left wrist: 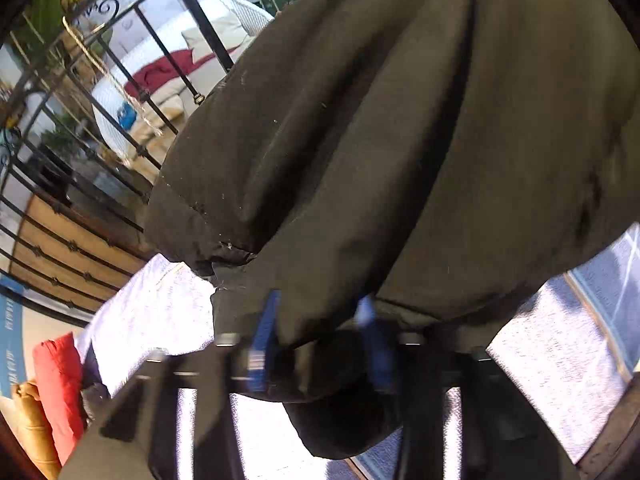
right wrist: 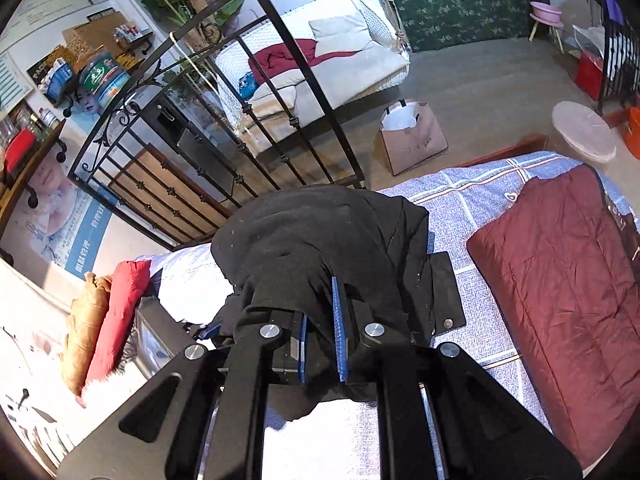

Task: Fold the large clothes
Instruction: 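Lift the black jacket with both grippers and shake it out in the air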

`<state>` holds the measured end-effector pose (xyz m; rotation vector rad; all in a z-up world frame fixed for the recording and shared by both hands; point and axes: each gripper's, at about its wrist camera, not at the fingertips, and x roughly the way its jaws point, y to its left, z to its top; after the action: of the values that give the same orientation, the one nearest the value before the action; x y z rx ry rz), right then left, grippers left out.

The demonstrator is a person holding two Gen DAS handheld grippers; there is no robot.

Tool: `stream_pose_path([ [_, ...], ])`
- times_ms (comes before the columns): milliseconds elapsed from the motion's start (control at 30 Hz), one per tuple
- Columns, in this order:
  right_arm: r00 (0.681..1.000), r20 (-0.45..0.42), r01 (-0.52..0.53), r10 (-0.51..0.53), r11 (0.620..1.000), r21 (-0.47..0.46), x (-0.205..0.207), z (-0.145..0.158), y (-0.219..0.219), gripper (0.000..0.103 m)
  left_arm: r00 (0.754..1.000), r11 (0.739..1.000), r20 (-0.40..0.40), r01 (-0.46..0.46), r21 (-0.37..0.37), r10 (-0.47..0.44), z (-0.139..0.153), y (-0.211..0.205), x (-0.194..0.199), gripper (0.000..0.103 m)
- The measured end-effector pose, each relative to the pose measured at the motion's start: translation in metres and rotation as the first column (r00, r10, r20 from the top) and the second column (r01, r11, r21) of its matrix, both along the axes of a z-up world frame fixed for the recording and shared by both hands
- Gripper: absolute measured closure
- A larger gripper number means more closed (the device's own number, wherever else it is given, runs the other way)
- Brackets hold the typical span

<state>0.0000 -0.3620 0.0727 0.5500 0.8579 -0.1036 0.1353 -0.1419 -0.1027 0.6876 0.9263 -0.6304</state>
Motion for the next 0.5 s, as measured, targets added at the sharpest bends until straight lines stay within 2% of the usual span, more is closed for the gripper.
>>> stream_pose_path([
  [100, 0.999, 0.035, -0.006, 0.006, 1.0, -0.024, -0.004, 0.009, 0.003, 0.092, 0.998, 0.995, -0.018, -0.061, -0.078, 0.059, 0.024, 0.011, 0.006, 0.096],
  [233, 0.992, 0.112, -0.046, 0.052, 0.997, -0.059, -0.012, 0.037, 0.014, 0.094, 0.991, 0.969, -0.035, -0.136, -0.206, 0.131, 0.07, 0.036, 0.012, 0.099],
  [333, 0.975, 0.193, -0.095, 0.112, 0.991, -0.092, -0.024, 0.067, 0.029, 0.095, 0.986, 0.944, -0.015, -0.165, -0.286, 0.167, 0.108, 0.067, 0.002, 0.099],
  [433, 0.936, 0.305, -0.148, 0.177, 0.982, -0.115, -0.044, 0.113, 0.045, 0.096, 0.983, 0.91, 0.007, -0.169, -0.378, 0.185, 0.156, 0.098, -0.017, 0.099],
  [500, 0.898, 0.381, -0.185, 0.219, 0.975, -0.126, -0.06, 0.145, 0.052, 0.096, 0.981, 0.892, 0.037, -0.155, -0.424, 0.188, 0.182, 0.118, -0.034, 0.099],
])
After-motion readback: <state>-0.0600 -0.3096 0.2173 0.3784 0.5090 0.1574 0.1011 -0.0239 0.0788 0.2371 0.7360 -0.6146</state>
